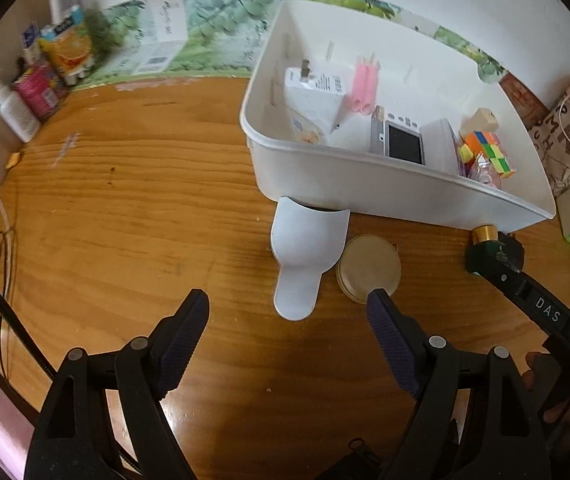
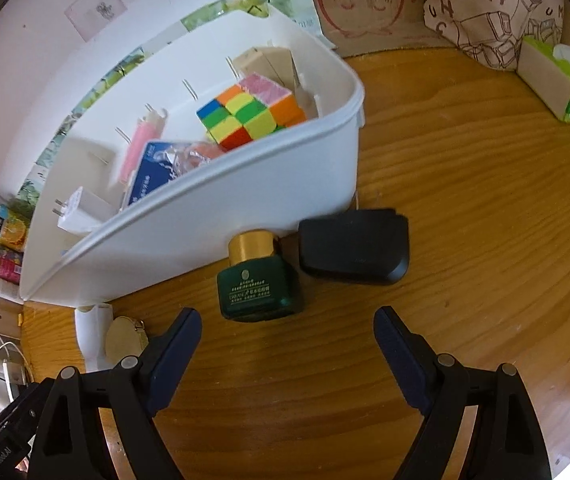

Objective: Organize rigid objects
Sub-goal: 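Move left tool toward white paddle piece while right tool approaches green jar, then grasp white paddle with left tool while right tool grasps green jar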

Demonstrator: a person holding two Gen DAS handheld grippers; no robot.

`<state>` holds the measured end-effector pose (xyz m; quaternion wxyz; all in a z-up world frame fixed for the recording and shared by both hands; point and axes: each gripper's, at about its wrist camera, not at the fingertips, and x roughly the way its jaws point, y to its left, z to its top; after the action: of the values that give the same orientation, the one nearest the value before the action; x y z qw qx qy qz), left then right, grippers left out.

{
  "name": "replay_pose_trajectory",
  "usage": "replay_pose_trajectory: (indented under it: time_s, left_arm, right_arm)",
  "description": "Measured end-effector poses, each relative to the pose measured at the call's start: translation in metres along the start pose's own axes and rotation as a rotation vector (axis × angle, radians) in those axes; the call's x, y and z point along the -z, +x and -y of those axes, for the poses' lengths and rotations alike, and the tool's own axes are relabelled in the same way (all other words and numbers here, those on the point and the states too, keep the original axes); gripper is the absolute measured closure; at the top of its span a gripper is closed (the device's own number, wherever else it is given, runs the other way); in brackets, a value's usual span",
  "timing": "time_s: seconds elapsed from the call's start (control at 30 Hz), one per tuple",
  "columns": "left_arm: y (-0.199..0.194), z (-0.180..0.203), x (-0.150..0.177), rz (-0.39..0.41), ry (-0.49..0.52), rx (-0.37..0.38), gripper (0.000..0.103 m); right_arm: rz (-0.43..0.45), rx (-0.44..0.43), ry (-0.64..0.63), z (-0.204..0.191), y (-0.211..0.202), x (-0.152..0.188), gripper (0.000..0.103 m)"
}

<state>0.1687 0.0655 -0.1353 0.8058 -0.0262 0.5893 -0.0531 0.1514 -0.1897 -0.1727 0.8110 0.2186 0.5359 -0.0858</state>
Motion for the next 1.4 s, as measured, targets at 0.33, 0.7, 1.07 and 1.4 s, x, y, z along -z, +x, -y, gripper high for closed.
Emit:
replay_pose_trajectory:
  time_s: [0.33,0.7,1.07,1.4]
  left_arm:
    - [0.032,-0.001,-0.023,-0.103,0.067,0.073,0.019]
    - [0.058,-0.004,-0.034,-0.168,0.064,0.119,0.019]
    - [0.064,-0.003,-0.041,-0.149,0.061,0.11,0.02]
    - [0.065,-0.006,-0.051,-0.122,0.05,0.098,0.041]
  right_arm:
    - [0.017,0.094,0.006,-0.016,0.015,0.0,0.015]
    - [0.076,0.178,-0.023,-0.033,0.022,0.006,0.015]
    - [0.129,0.235,-0.103,-0.043,0.025,0.007,0.039]
    - [0.14,0.231,-0.129,-0.041,0.022,0.008,0.062]
